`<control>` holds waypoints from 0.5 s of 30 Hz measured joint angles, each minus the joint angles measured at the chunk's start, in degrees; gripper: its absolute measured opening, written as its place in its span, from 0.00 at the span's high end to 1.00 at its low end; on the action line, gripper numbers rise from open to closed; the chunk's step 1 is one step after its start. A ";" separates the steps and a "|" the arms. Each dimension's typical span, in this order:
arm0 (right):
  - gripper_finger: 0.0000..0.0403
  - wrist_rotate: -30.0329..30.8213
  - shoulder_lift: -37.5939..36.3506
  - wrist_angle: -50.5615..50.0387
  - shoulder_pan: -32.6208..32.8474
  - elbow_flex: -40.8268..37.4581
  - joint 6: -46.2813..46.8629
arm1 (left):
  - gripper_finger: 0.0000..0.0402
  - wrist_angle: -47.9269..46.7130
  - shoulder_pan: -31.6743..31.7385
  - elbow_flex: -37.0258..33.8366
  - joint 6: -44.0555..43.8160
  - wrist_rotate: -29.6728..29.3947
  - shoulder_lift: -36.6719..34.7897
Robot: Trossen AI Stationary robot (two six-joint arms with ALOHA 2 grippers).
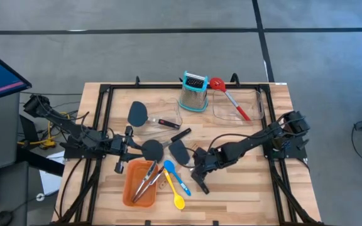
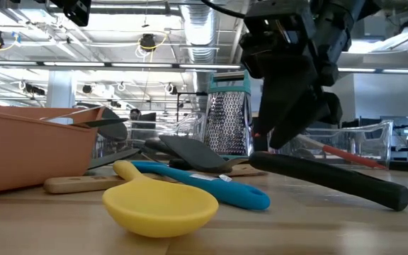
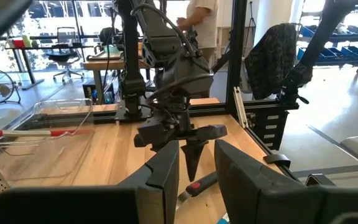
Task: Pick & Place Kitchen Items
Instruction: Put the right black spatula into the left transparent bin
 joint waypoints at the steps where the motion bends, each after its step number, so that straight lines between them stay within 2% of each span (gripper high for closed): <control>1: 0.56 -0.01 0.00 0.05 0.00 0.00 0.54 | 0.78 -0.01 0.00 0.00 0.00 0.01 0.00; 7: 0.37 -0.15 0.00 -0.08 0.00 0.00 1.19 | 0.78 0.00 0.00 0.00 0.02 0.00 0.00; 15: 0.36 3.05 0.00 0.13 0.28 0.00 1.21 | 0.78 0.00 0.00 0.00 0.00 0.00 0.00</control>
